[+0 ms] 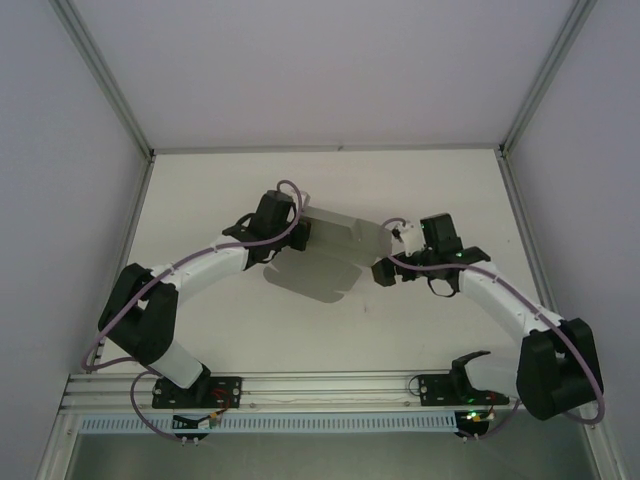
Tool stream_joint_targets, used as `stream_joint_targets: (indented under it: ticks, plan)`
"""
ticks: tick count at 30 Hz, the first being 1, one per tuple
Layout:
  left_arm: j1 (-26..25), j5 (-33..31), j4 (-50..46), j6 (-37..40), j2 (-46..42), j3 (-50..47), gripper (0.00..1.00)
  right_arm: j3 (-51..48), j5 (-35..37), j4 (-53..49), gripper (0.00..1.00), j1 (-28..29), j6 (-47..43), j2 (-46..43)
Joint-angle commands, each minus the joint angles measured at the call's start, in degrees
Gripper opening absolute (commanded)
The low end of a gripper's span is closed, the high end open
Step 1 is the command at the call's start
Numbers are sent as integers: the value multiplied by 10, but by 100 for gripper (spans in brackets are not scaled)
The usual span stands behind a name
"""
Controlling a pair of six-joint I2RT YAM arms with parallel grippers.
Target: Assemble paper box
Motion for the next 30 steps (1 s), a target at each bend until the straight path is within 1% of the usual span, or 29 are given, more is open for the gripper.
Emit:
stream_joint_targets:
  ticks: [1,4,8,9,11,13,17,19,21,22,25,28,30]
  plan:
    - [2,34,-1,17,-6,8,0,30,9,19,100,2,11,16]
    - [1,45,1,32,-4,4,0,57,-16,31,100,2,13,35]
    - [-4,35,-6,32,10,10,0,92,-71,24,100,11,15,71]
    - [-8,28,-6,30,14,12,0,100,-69,25,100,19,14,82]
    - [-12,21,-10,23,21,19,0,116,-47,20,100,37,13,102]
    - [-15,5,-22,1,31,33,0,129,-8,28,100,54,29,123]
    - [-18,-20,-33,-39,46,47,0,144,74,83,100,77,117,159]
    - [-18,-24,-32,-57,48,46,0,144,157,108,100,90,158,171]
    - [-18,-32,-30,-72,48,43,0,144,226,124,100,93,201,181]
    - [-18,-37,-34,-77,48,43,0,141,247,129,100,93,216,183]
    - [-18,-51,-32,-87,41,35,0,135,267,137,100,94,223,181]
    - [-18,-82,-33,-94,33,26,0,127,258,123,100,94,205,154]
    - [-17,-108,-33,-99,30,19,0,120,239,103,100,95,183,123]
